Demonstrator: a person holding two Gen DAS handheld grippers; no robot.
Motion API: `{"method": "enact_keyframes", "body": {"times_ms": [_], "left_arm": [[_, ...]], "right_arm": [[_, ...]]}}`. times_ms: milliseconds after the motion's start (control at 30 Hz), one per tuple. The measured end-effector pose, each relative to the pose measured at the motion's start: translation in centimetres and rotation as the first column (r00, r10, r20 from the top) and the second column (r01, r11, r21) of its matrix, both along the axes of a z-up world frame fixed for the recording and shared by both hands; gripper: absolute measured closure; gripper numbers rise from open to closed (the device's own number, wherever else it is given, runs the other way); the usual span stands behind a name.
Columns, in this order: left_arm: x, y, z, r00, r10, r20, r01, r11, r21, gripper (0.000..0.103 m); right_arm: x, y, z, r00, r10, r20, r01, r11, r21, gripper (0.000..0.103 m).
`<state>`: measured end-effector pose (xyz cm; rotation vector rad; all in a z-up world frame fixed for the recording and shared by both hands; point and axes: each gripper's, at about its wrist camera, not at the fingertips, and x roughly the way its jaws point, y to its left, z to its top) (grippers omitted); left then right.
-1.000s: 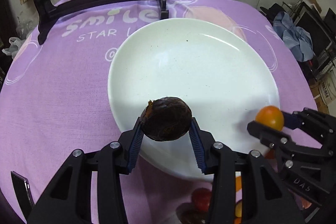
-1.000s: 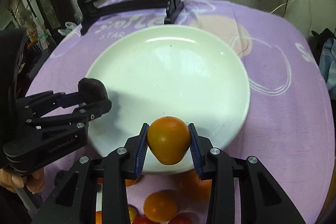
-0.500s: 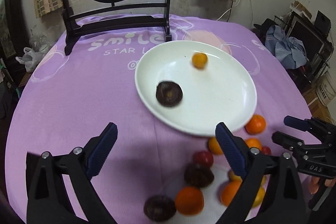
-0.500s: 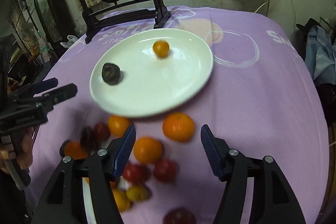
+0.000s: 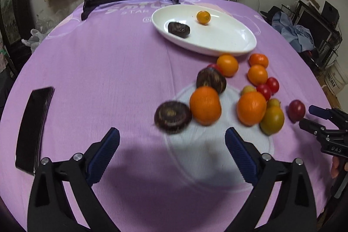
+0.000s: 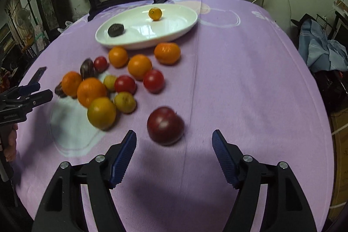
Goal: Organize fruits
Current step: 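Grasp another dark purple fruit with the left tool while the right tool grasps a dark red plum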
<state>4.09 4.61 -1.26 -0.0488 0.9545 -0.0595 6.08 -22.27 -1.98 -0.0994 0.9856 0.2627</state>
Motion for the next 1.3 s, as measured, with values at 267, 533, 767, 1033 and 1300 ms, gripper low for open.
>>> {"method": "enact_keyframes", "body": {"times_ms": [267, 533, 767, 1033, 1300], "left_arm": [[0.1, 0.6, -1.8, 0.998, 0.012, -0.065, -0.014, 0.999, -0.036, 0.008], [1.1, 0.4, -2.2, 0.997, 0.005, -0.079, -0.007, 1.0, -0.021, 0.008], [3.2, -0.6, -3.1, 0.994, -0.004, -0.108, 0.012, 0.997, 0.074, 0.008], [5.5, -1.1, -3.1, 0.992, -0.07, -0.103, 0.079, 0.993, 0.086, 0.006], [4.4, -1.8, -2.4, 0.989, -0.142, -0.038, 0.144, 0.987, 0.068, 0.055]], "right_arm": [[1.2, 1.2, -1.0, 1.0, -0.005, -0.014, 0.005, 1.0, -0.002, 0.03], [1.4, 1.5, -1.2, 0.999, -0.025, 0.02, 0.024, 1.0, 0.017, 0.064], [0.0, 1.3, -0.4, 0.999, -0.009, 0.031, 0.006, 0.996, 0.093, 0.064], [-1.0, 1.2, -0.2, 1.0, 0.006, 0.019, -0.008, 0.994, 0.107, 0.063], [-1.4, 1.6, 0.7, 1.0, 0.018, 0.024, -0.021, 0.992, 0.122, 0.063]]}}
